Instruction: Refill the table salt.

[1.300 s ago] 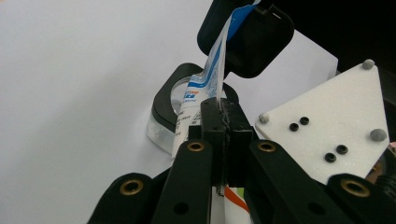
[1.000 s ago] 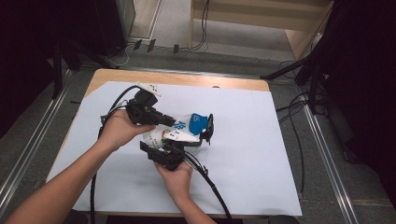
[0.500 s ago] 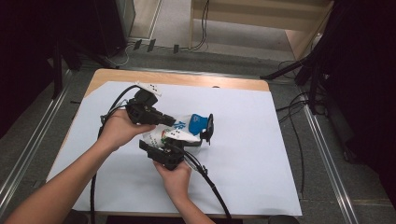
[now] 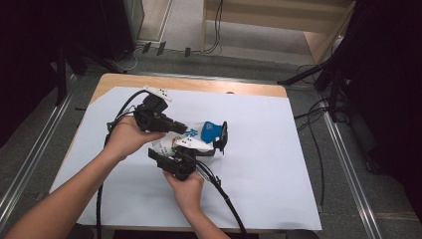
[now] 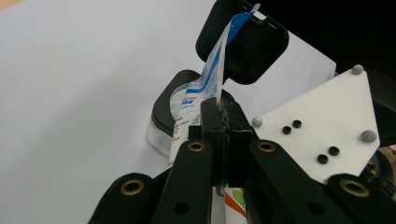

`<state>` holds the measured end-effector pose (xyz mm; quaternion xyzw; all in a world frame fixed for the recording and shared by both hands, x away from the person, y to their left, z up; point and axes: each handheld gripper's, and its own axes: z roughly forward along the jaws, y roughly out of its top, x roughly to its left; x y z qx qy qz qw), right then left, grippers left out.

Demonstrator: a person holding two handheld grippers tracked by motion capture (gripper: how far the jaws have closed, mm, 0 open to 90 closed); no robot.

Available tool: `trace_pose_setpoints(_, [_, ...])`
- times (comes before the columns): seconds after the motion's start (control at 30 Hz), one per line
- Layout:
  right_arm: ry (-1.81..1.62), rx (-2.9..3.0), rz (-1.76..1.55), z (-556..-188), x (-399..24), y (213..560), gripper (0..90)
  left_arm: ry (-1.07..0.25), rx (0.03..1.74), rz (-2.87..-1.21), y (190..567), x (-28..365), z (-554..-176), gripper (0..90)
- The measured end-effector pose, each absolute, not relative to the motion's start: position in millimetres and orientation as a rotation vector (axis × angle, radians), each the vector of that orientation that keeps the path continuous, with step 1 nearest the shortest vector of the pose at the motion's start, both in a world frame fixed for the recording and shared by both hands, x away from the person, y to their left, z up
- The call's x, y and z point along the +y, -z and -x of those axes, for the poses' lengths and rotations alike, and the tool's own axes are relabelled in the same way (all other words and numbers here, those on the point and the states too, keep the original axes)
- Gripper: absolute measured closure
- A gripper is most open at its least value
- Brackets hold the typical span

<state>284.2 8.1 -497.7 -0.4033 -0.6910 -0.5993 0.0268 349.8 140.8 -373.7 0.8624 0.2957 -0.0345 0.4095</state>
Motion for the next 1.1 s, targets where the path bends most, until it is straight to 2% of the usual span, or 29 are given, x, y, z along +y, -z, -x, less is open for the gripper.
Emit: trace_pose_setpoints(1.1, [1.855, -2.104, 1.256, -285.5, 6.1, 497.5, 62.8, 0.093, 0.728, -2.195, 371.9, 133.8, -354.7, 88.1])
